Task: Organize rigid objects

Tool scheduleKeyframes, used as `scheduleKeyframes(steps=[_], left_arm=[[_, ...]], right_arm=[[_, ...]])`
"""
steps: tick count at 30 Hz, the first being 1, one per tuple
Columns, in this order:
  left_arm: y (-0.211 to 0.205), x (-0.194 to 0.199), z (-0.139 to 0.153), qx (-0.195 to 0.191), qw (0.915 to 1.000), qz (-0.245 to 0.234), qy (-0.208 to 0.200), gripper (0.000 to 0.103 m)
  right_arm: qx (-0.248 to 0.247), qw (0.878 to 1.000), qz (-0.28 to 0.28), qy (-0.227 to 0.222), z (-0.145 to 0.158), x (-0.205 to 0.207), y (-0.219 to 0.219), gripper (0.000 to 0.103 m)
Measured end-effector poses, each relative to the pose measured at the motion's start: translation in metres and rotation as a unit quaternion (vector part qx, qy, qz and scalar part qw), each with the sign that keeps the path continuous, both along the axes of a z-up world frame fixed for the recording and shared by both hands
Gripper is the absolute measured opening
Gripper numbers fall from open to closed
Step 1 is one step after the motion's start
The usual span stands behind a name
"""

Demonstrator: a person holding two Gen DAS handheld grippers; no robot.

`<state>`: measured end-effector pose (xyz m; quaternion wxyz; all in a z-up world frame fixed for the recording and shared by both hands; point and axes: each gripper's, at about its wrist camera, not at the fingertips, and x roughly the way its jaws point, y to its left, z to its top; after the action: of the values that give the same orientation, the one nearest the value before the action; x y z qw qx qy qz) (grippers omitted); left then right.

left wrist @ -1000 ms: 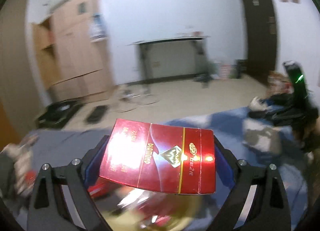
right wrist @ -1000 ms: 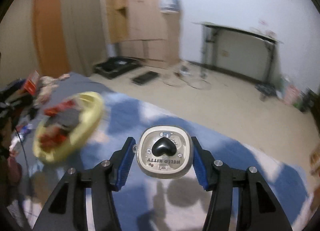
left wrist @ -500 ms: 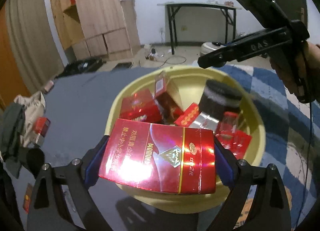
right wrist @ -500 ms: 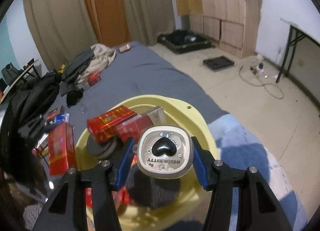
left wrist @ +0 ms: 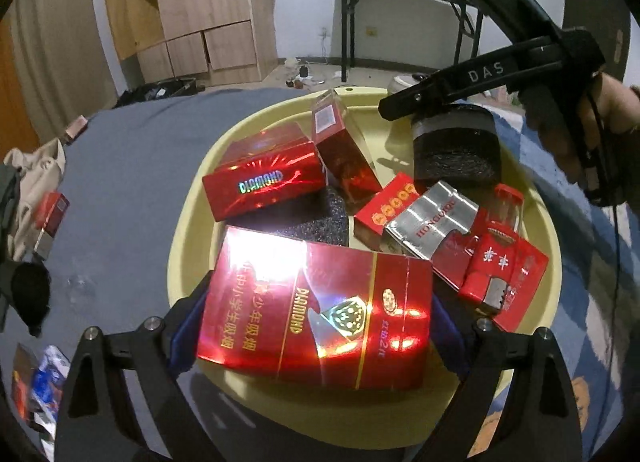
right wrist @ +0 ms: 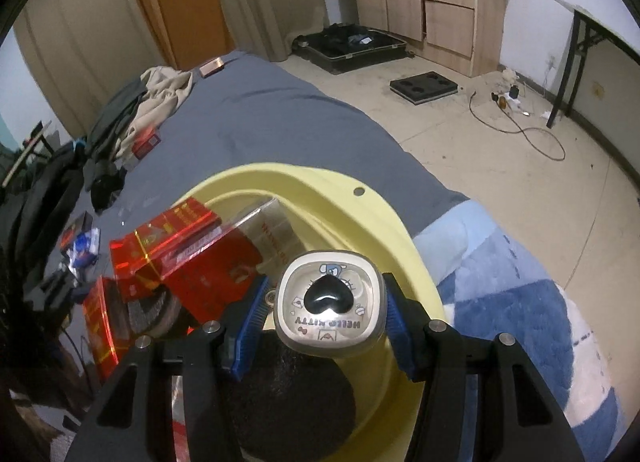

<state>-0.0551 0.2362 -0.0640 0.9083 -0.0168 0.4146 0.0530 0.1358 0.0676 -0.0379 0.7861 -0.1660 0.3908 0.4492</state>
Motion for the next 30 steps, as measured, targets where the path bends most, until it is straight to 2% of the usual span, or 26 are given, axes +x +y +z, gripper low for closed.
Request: scheduleKeyframes(steps=[3,6,8,13,16,19,23,25,27,30], left_arm=[[-0.005,-0.003,0.002,0.013,0.9999,-0.003,-0.007,0.094],[-0.003,-0.004,0.007,0.005,0.9999,-0.002,-0.01,0.095],[0.0,-0.006,0.012,-0.006,0.9998,0.005,-0.018,0.103],[0.001,-0.008,0.019,-0.012,0.9994,0.024,-0.022,0.103],[-0.001,-0.011,0.029,-0.008,0.9984,0.045,-0.033,0.103],[-0.019,-0.022,0.056,0.009,0.9941,0.067,-0.084,0.103],[-0.055,-0.036,0.08,0.009,0.9801,0.141,-0.139,0.103],[-0.08,-0.041,0.079,-0.007,0.9754,0.169,-0.142,0.103],[-0.102,-0.044,0.074,-0.022,0.9749,0.177,-0.133,0.103],[-0.139,-0.052,0.056,-0.022,0.9724,0.2,-0.117,0.103]], right_arm=[[0.001,1.0,0.0,0.003,-0.004,-0.001,-0.002,0.059],[0.014,1.0,0.002,0.003,-0.003,-0.004,-0.005,0.067],[0.029,1.0,0.005,0.002,0.001,-0.008,-0.009,0.081],[0.096,0.995,-0.021,-0.019,0.027,-0.016,-0.044,0.1],[0.106,0.993,-0.035,-0.036,0.039,-0.022,-0.075,0.102],[0.107,0.99,-0.036,-0.082,0.053,-0.041,-0.113,0.103],[0.09,0.987,-0.026,-0.127,0.061,-0.071,-0.166,0.103],[0.067,0.987,-0.003,-0.144,0.058,-0.09,-0.184,0.103],[0.054,0.986,0.017,-0.159,0.053,-0.105,-0.194,0.103],[0.04,0.986,0.042,-0.154,0.037,-0.123,-0.206,0.103]])
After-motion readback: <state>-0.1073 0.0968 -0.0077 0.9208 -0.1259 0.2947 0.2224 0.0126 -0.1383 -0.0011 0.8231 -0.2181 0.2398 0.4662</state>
